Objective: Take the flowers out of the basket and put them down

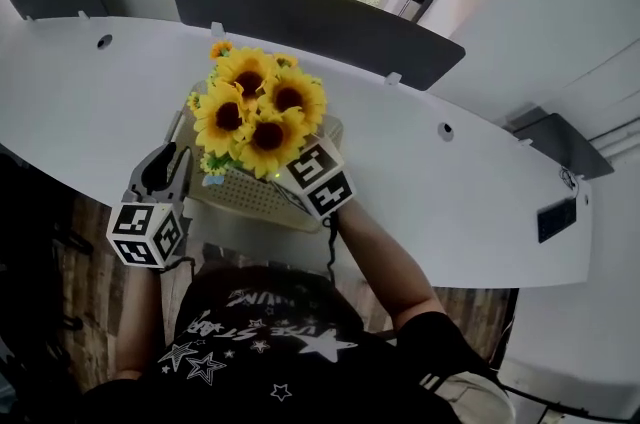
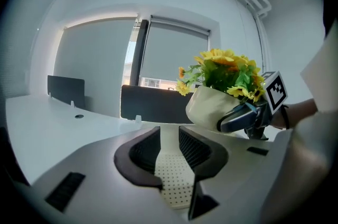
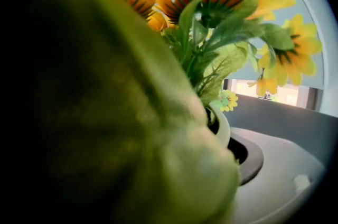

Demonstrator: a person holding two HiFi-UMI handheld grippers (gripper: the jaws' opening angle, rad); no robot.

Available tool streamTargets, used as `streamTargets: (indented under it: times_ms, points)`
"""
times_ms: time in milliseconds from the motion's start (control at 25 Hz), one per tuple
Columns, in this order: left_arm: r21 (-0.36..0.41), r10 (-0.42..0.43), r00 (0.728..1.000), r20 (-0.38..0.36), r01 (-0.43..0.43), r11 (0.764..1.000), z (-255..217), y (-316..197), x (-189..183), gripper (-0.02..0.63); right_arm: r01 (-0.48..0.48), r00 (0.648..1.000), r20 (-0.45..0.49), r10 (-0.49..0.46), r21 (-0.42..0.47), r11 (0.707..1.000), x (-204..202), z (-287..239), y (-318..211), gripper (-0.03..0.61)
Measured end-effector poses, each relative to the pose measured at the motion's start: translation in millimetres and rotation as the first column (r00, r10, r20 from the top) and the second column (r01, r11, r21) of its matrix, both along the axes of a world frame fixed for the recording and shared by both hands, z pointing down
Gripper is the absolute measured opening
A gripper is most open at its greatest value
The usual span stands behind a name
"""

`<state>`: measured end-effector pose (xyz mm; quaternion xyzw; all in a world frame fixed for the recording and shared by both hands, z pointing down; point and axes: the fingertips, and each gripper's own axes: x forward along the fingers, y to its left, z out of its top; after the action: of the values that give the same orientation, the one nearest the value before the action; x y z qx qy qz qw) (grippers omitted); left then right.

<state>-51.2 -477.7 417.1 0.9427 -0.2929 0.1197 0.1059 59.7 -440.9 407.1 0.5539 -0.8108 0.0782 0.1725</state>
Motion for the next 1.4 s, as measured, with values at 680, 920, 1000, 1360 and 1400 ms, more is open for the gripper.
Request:
streamTargets:
  times_ms: [680, 920, 1000, 1360, 1400]
  points:
    - [-0.034, 0.219, 0.976, -0.011, -0.219, 0.975, 15, 76, 79, 0.046, -0.346, 0.938, 0.003, 0.346, -0.015, 0.938, 115, 17, 112, 0.525]
    - [-0.053, 0.319, 0.946, -0.058, -0.322, 0.945, 10, 84, 100, 0.032, -0.521, 0.853, 0.005, 0.522, -0.044, 0.852, 138, 25, 157, 0.525]
    - [-0.062, 0.353, 0.932, -0.083, -0.359, 0.931, 9, 91, 115, 0.031, -0.569, 0.822, -0.005, 0.570, -0.052, 0.821, 146, 28, 175, 0.525]
    - [-0.056, 0.488, 0.869, -0.086, -0.493, 0.868, -3, 172, 172, 0.031, -0.673, 0.738, 0.017, 0.675, -0.060, 0.737, 199, 50, 261, 0.525]
    - [-0.050, 0.494, 0.865, -0.083, -0.499, 0.865, -3, 183, 179, 0.032, -0.672, 0.739, 0.017, 0.674, -0.063, 0.738, 207, 55, 270, 0.525]
